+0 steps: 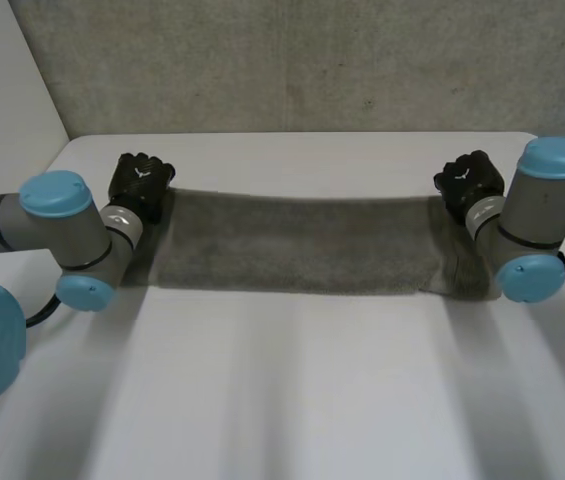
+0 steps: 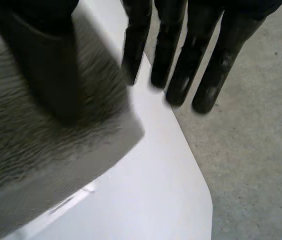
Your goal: Fold the towel.
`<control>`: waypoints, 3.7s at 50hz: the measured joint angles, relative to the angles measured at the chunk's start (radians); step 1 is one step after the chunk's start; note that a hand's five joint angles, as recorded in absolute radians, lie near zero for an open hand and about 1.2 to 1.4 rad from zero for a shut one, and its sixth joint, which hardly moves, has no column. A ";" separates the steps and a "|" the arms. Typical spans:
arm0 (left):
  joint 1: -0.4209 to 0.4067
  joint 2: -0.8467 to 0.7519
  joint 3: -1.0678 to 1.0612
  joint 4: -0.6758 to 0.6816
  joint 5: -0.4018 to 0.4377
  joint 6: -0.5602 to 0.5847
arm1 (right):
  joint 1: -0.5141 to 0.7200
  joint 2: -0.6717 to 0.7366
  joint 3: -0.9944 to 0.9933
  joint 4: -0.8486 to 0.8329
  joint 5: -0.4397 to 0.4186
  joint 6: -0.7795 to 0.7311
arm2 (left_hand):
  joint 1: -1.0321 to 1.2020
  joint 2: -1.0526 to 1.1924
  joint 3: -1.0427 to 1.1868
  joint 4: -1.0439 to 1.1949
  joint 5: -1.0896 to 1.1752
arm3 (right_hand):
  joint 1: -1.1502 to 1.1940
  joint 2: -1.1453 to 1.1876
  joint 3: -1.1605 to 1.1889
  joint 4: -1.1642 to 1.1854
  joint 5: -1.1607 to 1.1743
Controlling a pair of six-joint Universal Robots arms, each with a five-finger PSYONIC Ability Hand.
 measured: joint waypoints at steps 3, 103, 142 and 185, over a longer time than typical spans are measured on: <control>-0.009 -0.016 0.021 -0.007 -0.004 -0.004 | 0.008 0.031 -0.028 0.000 0.012 -0.001 | -0.470 -0.467 -0.479 -0.508 -0.482 | -0.389 -0.396 -0.393 -0.393 -0.409; -0.038 0.666 -0.897 0.137 -0.058 -0.469 | -0.480 -0.404 0.584 0.009 -0.185 0.151 | -0.640 -0.695 -0.746 -0.690 -0.717 | 0.622 0.592 0.617 0.624 0.646; -0.063 0.658 -0.903 0.138 -0.056 -0.464 | 0.207 -0.432 0.564 -0.083 -0.124 0.361 | -0.640 -0.695 -0.746 -0.690 -0.717 | -0.466 -0.440 -0.464 -0.456 -0.452; -0.154 0.713 -0.896 0.162 -0.061 -0.465 | -0.217 -0.642 0.930 0.003 -0.321 0.149 | -0.641 -0.695 -0.746 -0.690 -0.717 | 0.594 0.592 0.622 0.627 0.650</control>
